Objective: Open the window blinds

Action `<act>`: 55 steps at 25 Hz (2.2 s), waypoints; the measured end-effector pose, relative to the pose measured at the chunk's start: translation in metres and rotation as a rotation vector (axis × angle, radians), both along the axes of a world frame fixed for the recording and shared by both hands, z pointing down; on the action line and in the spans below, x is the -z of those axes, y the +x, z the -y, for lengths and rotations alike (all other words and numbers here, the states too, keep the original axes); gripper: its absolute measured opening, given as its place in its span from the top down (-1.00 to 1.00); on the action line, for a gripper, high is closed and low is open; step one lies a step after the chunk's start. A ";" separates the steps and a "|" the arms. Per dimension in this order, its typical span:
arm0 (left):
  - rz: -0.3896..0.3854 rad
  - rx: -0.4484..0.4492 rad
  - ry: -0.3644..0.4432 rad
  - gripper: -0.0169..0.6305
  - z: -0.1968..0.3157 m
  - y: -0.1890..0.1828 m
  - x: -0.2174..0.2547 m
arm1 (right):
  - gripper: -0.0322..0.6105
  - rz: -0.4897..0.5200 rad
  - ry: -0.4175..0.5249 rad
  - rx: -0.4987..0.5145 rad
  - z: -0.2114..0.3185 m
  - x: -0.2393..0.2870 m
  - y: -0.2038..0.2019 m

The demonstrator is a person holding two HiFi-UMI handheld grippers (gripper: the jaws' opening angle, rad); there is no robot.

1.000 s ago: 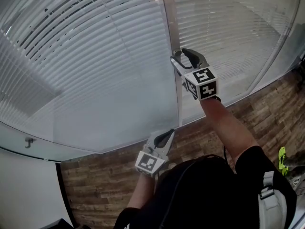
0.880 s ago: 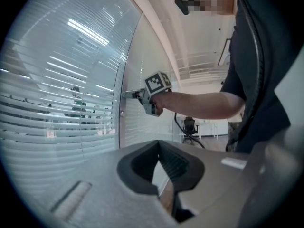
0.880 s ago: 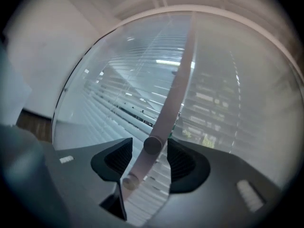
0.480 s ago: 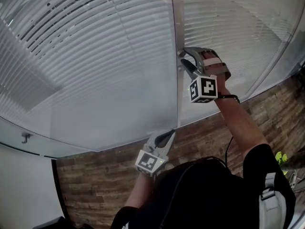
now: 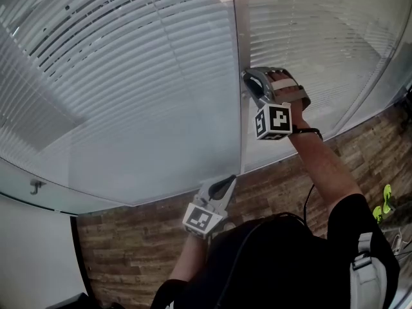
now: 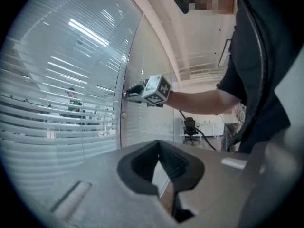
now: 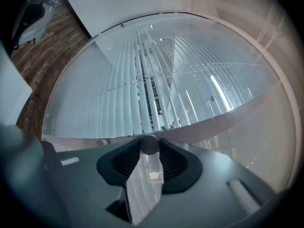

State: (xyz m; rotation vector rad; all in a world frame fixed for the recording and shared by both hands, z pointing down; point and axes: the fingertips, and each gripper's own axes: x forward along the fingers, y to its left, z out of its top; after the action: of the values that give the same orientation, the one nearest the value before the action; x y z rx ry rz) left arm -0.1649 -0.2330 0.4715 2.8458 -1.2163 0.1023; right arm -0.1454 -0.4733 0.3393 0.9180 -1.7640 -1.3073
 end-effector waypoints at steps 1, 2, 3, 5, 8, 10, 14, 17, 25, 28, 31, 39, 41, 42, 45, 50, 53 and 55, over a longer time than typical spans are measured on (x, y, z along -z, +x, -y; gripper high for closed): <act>0.000 -0.001 -0.003 0.93 0.000 0.000 -0.001 | 0.49 0.005 -0.002 0.000 0.000 0.000 0.000; 0.001 -0.002 -0.006 0.93 -0.001 0.001 -0.001 | 0.49 0.015 -0.006 0.001 0.000 0.000 0.000; 0.001 -0.003 -0.009 0.93 -0.001 0.001 -0.002 | 0.49 0.032 -0.012 0.001 0.000 0.000 0.000; 0.000 -0.004 -0.010 0.93 -0.001 0.002 -0.003 | 0.49 0.087 -0.028 0.004 -0.001 0.003 -0.001; -0.006 -0.001 -0.010 0.93 -0.001 0.001 -0.002 | 0.49 0.158 -0.062 0.003 -0.001 0.007 -0.001; -0.004 -0.001 -0.010 0.93 -0.001 0.002 -0.002 | 0.49 0.199 -0.095 0.000 -0.001 0.006 0.001; 0.000 -0.009 -0.012 0.93 -0.002 0.004 -0.004 | 0.49 0.323 -0.158 0.000 -0.001 0.007 0.002; -0.002 -0.008 -0.019 0.93 -0.002 0.004 -0.006 | 0.49 0.429 -0.213 0.004 -0.001 0.009 0.003; -0.002 -0.009 -0.021 0.93 -0.003 0.004 -0.006 | 0.49 0.668 -0.324 -0.001 0.002 0.012 0.007; 0.000 -0.009 -0.024 0.93 -0.002 0.005 -0.007 | 0.48 0.796 -0.398 0.006 0.005 0.010 0.008; -0.002 -0.009 -0.012 0.93 -0.001 0.004 -0.014 | 0.48 0.963 -0.490 0.004 0.009 0.006 0.011; -0.001 -0.009 0.012 0.93 -0.001 0.002 -0.021 | 0.48 1.167 -0.577 -0.012 0.012 0.006 0.014; -0.005 -0.006 0.010 0.93 -0.002 0.001 -0.021 | 0.48 1.200 -0.598 -0.011 0.012 0.006 0.015; -0.004 -0.005 0.006 0.93 -0.002 0.001 -0.020 | 0.48 1.223 -0.612 -0.009 0.012 0.007 0.015; 0.010 -0.011 -0.017 0.93 -0.004 0.003 -0.016 | 0.48 1.278 -0.642 -0.006 0.012 0.009 0.015; 0.008 -0.005 -0.011 0.93 -0.004 0.001 -0.019 | 0.48 1.293 -0.652 -0.002 0.012 0.009 0.015; 0.011 -0.005 -0.006 0.93 -0.004 0.000 -0.018 | 0.48 1.300 -0.653 -0.003 0.012 0.009 0.015; 0.012 -0.005 0.001 0.93 -0.003 0.000 -0.018 | 0.48 1.296 -0.651 -0.002 0.013 0.009 0.015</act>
State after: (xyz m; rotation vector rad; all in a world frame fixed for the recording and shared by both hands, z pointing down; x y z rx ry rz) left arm -0.1647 -0.2297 0.4897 2.8527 -1.2122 0.1189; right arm -0.1302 -0.4863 0.3306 1.4666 -2.8273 0.1144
